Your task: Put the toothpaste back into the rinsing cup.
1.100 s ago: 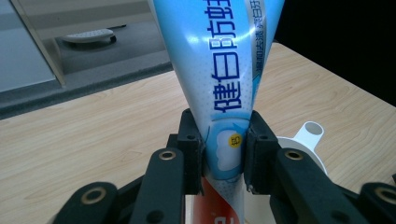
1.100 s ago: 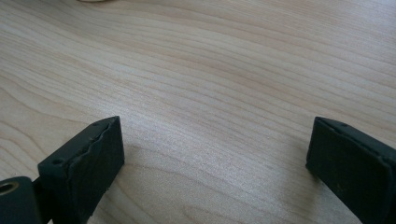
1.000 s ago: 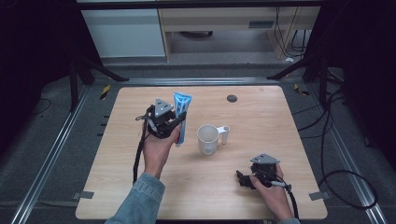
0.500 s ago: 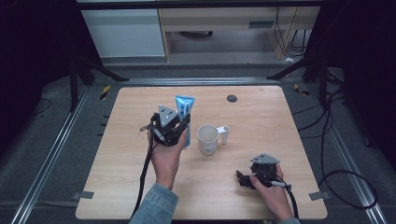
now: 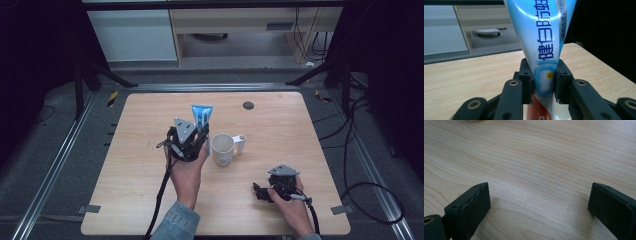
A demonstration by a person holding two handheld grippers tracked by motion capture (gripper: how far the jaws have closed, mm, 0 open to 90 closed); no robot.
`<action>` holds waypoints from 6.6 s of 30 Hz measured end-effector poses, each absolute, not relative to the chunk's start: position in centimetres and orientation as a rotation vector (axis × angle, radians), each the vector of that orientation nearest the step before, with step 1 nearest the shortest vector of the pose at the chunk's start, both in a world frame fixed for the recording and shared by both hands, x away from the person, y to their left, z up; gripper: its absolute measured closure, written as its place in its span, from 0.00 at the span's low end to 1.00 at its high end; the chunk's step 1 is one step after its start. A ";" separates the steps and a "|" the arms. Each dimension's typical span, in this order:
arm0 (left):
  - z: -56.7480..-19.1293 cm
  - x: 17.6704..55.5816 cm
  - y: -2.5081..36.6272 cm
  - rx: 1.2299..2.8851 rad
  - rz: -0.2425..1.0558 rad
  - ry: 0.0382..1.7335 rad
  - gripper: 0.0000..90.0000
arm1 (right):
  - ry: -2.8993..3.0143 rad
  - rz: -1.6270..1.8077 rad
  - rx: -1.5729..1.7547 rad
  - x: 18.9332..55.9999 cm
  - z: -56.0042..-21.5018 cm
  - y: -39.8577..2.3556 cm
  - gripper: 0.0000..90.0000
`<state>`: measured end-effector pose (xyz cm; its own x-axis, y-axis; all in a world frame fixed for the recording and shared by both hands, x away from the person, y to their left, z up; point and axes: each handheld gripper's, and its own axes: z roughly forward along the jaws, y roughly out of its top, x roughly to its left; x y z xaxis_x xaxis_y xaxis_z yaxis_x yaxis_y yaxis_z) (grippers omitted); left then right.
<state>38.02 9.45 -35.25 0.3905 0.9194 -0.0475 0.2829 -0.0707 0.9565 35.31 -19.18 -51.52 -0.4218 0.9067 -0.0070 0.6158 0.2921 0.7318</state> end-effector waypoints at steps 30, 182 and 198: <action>-34.3 38.7 5.8 1.556 0.773 1.008 0.80 | 2.150 0.929 1.353 35.3 -51.5 -19.2 0.05; -43.2 43.4 4.2 1.726 0.684 1.035 0.63 | 2.154 0.937 1.352 35.3 -51.5 -19.2 0.05; -43.4 43.7 4.3 1.737 0.690 1.056 0.45 | 2.155 0.938 1.352 35.3 -51.5 -19.2 0.05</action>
